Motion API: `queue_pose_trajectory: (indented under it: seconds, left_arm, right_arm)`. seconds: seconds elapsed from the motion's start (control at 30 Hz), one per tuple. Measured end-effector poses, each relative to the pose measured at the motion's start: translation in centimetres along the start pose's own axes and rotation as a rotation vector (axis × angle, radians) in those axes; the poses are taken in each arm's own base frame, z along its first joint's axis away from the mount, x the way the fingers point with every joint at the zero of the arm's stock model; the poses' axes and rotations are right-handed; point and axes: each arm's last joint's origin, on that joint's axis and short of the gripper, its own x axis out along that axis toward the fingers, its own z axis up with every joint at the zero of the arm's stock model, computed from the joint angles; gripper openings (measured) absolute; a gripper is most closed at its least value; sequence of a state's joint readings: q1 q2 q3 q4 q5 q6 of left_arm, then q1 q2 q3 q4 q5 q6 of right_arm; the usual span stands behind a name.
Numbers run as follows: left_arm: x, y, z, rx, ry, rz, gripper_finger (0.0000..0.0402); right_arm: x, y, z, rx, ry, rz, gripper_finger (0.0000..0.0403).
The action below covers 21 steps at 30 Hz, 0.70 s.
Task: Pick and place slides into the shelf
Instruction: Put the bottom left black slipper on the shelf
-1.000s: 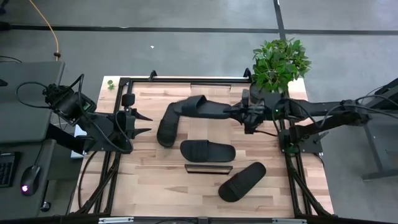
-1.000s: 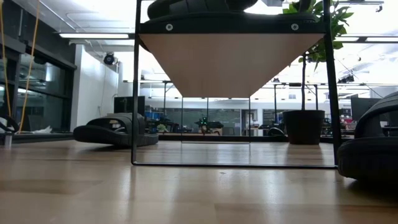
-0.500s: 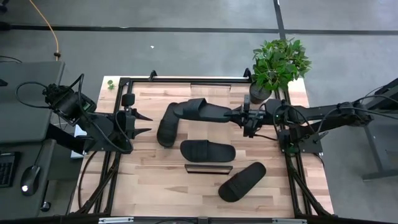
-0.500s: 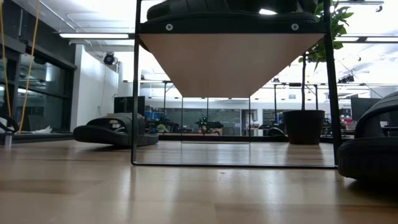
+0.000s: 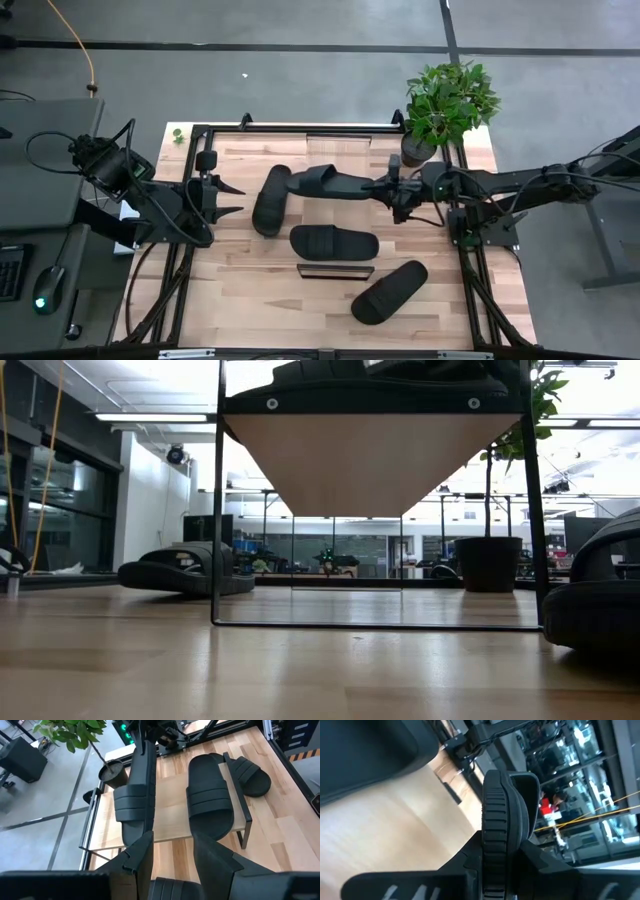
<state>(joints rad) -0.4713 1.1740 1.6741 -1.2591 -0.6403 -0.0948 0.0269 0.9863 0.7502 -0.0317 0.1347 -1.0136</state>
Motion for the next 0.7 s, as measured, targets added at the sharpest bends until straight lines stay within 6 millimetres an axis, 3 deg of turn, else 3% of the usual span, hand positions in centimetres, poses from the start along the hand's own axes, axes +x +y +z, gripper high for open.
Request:
queue_pose_trajectory:
  seconds: [0.7]
  left_arm:
    - [0.0, 0.0, 0.0, 0.0, 0.0, 0.0, 0.0124]
  right_arm:
    - [-0.05, 0.97, -0.29, 0.07, -0.022, 0.136, 0.005]
